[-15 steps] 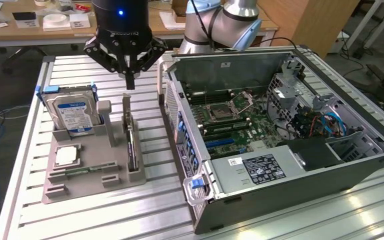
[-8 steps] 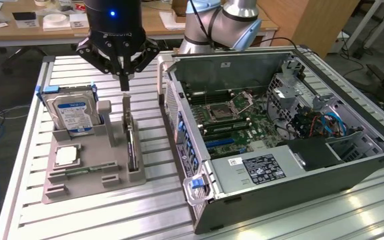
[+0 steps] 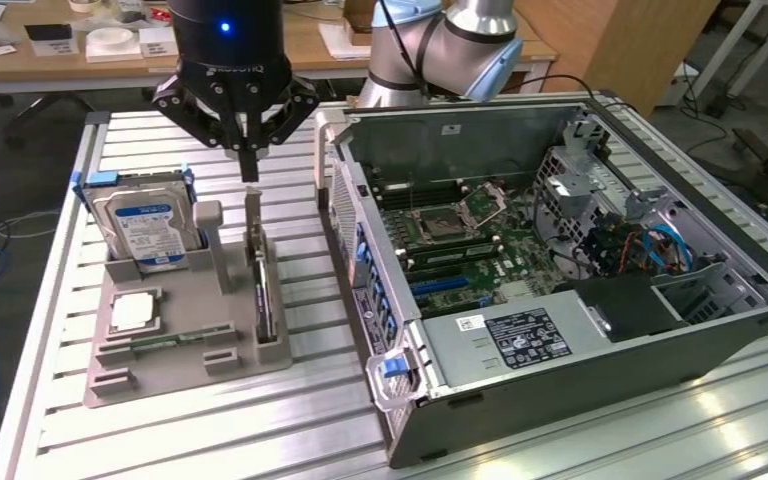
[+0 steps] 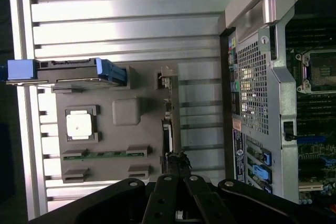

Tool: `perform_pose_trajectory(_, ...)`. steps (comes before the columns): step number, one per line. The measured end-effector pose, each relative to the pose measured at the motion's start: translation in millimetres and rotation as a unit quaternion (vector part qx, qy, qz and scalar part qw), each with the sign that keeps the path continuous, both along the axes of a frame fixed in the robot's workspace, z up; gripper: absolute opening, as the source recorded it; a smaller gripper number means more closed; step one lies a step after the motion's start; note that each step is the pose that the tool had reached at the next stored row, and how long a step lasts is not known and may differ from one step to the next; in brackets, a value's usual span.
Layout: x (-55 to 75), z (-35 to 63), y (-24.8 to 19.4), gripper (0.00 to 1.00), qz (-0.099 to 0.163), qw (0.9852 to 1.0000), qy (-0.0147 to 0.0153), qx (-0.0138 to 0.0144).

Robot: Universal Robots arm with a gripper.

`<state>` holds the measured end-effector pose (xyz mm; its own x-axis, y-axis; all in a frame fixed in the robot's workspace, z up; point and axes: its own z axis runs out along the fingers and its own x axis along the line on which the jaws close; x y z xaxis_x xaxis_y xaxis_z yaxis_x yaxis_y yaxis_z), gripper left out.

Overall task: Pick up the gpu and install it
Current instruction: 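Pick up the gpu and move the gpu toward the slot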

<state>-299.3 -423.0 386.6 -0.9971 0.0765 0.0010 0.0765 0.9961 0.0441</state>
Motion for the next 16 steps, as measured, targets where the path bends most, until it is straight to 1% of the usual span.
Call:
perform_pose_trajectory(5,0.0,0.0,0.0,0.11,0.0,1.0,0.0,0.0)
perform_pose_trajectory(6,0.0,0.0,0.0,0.17,0.0,1.0,0.0,0.0)
perform_pose_trajectory(7,0.0,0.0,0.0,0.17,0.0,1.0,0.0,0.0)
perform_pose_trajectory(9,0.0,0.0,0.0,0.29,0.0,1.0,0.0,0.0)
perform_pose_trajectory(10,0.0,0.0,0.0,0.29,0.0,1.0,0.0,0.0)
perform_pose_trajectory(11,0.0,0.0,0.0,0.35,0.0,1.0,0.0,0.0)
perform_pose_trajectory(12,0.0,0.0,0.0,0.35,0.0,1.0,0.0,0.0)
perform_pose_trajectory(15,0.0,0.0,0.0,0.53,0.0,1.0,0.0,0.0)
perform_pose_trajectory(16,0.0,0.0,0.0,0.53,0.0,1.0,0.0,0.0)
